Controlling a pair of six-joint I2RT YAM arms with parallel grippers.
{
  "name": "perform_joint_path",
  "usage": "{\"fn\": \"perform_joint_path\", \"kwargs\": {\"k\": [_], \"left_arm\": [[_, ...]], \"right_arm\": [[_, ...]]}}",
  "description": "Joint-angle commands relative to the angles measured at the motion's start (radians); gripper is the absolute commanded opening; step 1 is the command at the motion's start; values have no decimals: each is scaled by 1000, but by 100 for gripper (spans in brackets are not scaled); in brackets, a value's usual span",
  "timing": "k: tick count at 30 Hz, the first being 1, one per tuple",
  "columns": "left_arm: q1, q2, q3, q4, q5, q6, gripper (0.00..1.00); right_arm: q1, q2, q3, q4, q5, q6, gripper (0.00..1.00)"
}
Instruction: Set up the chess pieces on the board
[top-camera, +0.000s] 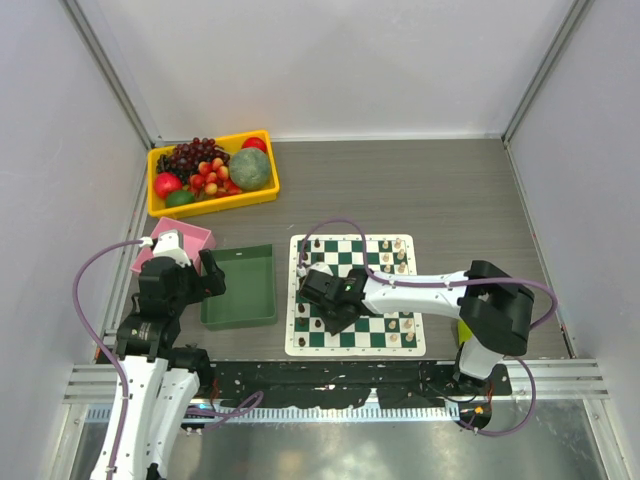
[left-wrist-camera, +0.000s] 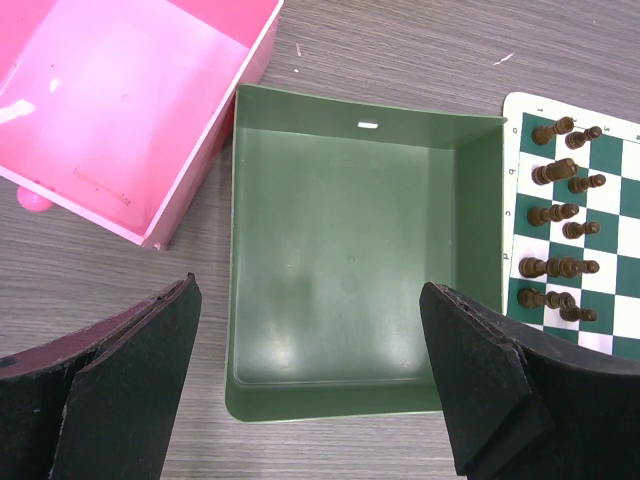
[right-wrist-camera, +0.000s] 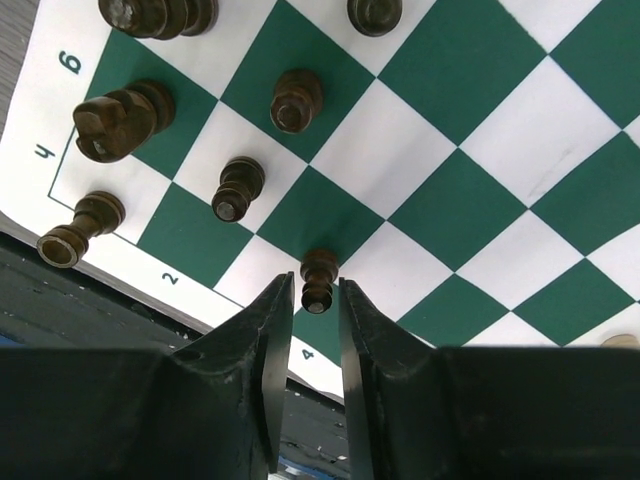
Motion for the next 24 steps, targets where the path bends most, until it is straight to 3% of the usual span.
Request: {"fn": "perform_joint_path", "kwargs": {"k": [1,8,24], "left_arm": [[1,2,4,29,5,-2,99],[3,2,4,29,5,-3,99],[3,-1,5,27,7,-2,99]], "right_arm": [[4,8,36,-13,-15,-12,29],[6,-25,36,-10,-27,-21,12],[90,25,118,29,-50,-96,10]]}}
